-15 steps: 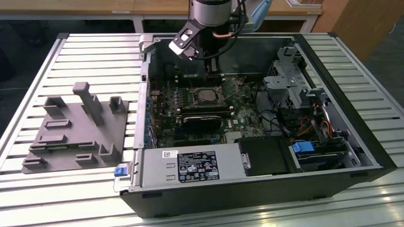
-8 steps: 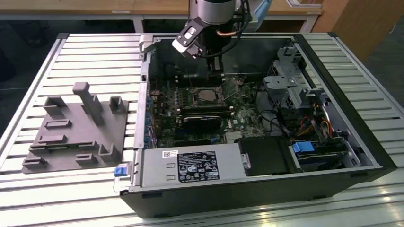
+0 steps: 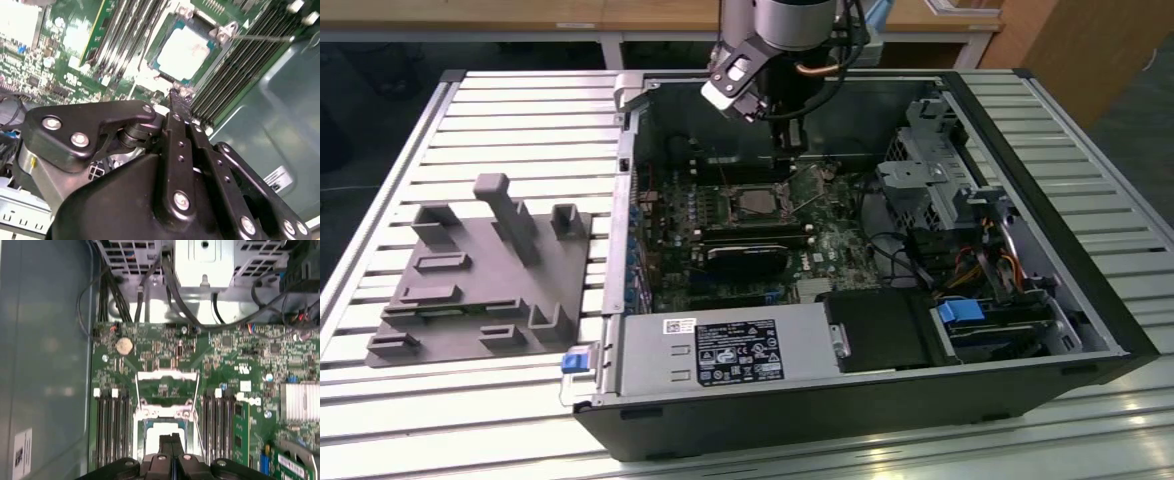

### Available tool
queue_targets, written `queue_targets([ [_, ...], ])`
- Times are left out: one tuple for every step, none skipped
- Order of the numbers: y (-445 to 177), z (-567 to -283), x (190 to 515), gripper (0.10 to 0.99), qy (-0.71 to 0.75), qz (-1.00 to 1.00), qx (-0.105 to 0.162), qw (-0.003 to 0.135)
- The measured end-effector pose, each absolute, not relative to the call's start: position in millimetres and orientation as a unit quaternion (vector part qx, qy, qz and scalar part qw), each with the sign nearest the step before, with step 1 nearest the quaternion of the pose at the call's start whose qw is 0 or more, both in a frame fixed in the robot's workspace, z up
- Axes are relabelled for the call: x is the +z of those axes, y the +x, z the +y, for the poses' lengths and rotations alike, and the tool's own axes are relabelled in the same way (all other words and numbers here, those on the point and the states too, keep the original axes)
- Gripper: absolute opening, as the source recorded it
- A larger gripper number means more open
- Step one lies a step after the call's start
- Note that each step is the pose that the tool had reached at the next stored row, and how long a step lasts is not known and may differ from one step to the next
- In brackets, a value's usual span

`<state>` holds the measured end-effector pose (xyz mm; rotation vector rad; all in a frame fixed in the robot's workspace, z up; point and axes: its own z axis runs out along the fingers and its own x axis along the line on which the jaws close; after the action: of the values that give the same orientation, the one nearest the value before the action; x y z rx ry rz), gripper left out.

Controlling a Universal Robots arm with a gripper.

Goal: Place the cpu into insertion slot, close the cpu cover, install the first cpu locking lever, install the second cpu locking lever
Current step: 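Close the cpu cover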

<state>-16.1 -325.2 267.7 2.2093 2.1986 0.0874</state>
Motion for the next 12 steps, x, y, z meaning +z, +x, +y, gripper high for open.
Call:
queue_targets([
  [-14.5, -325.2, 267.6, 0.106, 0.708, 0.705, 0.028, 0.011],
  [-13.2, -325.2, 267.4, 0.106, 0.708, 0.706, 0.028, 0.011],
  [-12.3, -325.3, 267.4, 0.106, 0.708, 0.706, 0.027, 0.011],
  [-11.6, -325.6, 267.2, 0.106, 0.707, 0.706, 0.027, 0.011],
  [-11.0, -326.1, 267.0, 0.106, 0.707, 0.706, 0.027, 0.011],
  [-10.4, -326.7, 266.8, 0.106, 0.707, 0.706, 0.027, 0.011],
  [-9.8, -327.4, 266.6, 0.106, 0.707, 0.706, 0.027, 0.011],
  [-9.0, -328.0, 266.4, 0.106, 0.707, 0.707, 0.027, 0.011],
  [-7.9, -328.1, 266.1, 0.106, 0.707, 0.707, 0.027, 0.01],
  [-6.8, -328.2, 265.9, 0.106, 0.706, 0.708, 0.027, 0.01],
  [-6.1, -328.2, 265.8, 0.106, 0.704, 0.709, 0.027, 0.01],
  [-5.2, -328.3, 265.7, 0.106, 0.702, 0.711, 0.027, 0.01],
])
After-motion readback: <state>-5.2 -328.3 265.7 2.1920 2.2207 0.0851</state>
